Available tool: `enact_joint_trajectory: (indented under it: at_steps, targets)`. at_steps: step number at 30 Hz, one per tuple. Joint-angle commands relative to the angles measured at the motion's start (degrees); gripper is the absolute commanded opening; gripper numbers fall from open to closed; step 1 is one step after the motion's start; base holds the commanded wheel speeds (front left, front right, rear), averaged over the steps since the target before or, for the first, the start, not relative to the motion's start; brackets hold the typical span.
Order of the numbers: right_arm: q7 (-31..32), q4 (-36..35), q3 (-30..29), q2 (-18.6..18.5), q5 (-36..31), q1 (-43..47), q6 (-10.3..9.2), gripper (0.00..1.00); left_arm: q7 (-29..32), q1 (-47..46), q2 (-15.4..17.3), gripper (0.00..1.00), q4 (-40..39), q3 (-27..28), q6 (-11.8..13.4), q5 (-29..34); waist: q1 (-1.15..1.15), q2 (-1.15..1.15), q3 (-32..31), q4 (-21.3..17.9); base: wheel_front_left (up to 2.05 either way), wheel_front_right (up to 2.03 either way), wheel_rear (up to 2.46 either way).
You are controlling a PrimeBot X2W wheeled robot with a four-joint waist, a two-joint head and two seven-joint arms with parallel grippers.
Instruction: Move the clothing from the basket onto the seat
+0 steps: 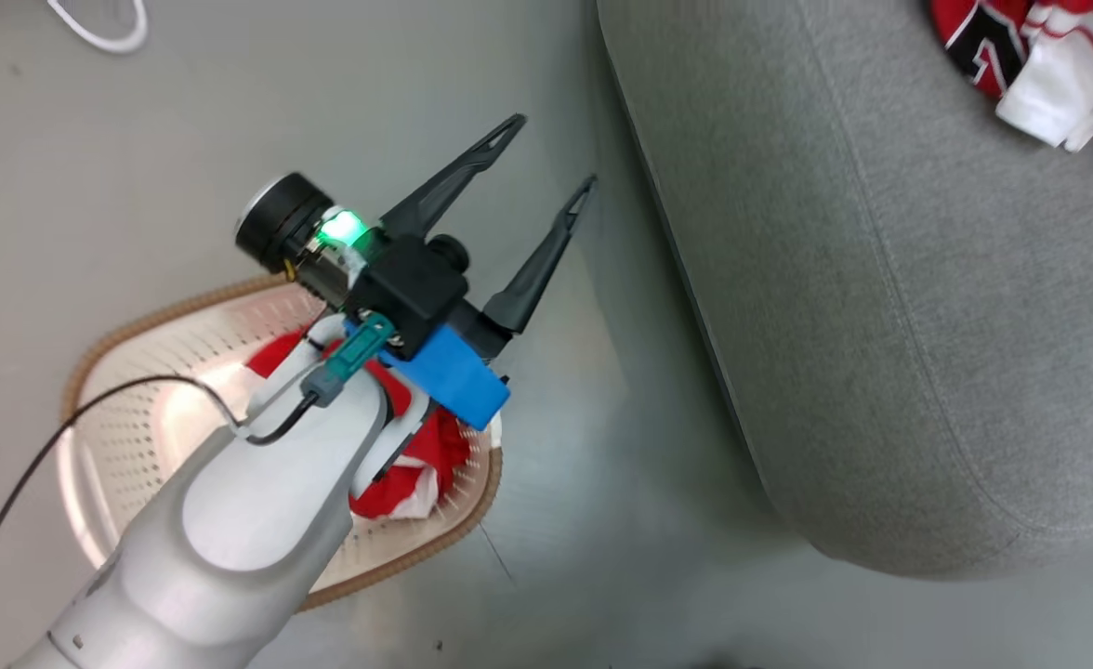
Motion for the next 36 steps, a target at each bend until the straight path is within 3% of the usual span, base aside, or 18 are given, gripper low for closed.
enact_joint_trajectory:
  at_steps: [1,8,20,27,36]
  targets:
    - [-0.03,-2.05,3.25,0.70,-0.53,2.07,-0.06,1.00,-0.61,1.78,-0.12,1.00,0.51,1.28,0.77,-0.83,0.00,0.00,-5.40,2.14,0.00,0.00,0.00]
    - [-0.03,-5.05,14.87,2.83,-1.32,6.05,-0.06,1.00,-0.96,6.98,-0.14,1.00,-0.99,7.98,3.10,-2.51,0.00,0.00,-12.37,6.54,0.00,0.00,0.00]
    - [-0.03,-5.83,25.95,5.43,0.32,12.59,-0.06,1.00,-0.97,19.94,-0.82,1.00,-5.28,22.53,4.83,-1.20,0.00,0.00,-21.05,13.09,0.00,0.00,0.00]
    - [-0.03,-6.05,28.28,7.28,0.96,19.04,-0.06,1.00,-0.97,28.90,-2.67,1.00,-6.38,30.07,3.34,0.90,0.00,0.00,-24.28,15.06,0.00,0.00,0.00]
    - [-0.03,-4.63,26.38,9.50,1.33,27.54,-0.06,1.00,-0.98,35.99,-6.40,1.00,-5.91,36.57,-0.11,4.25,0.00,0.00,-27.23,16.10,0.00,0.00,0.00]
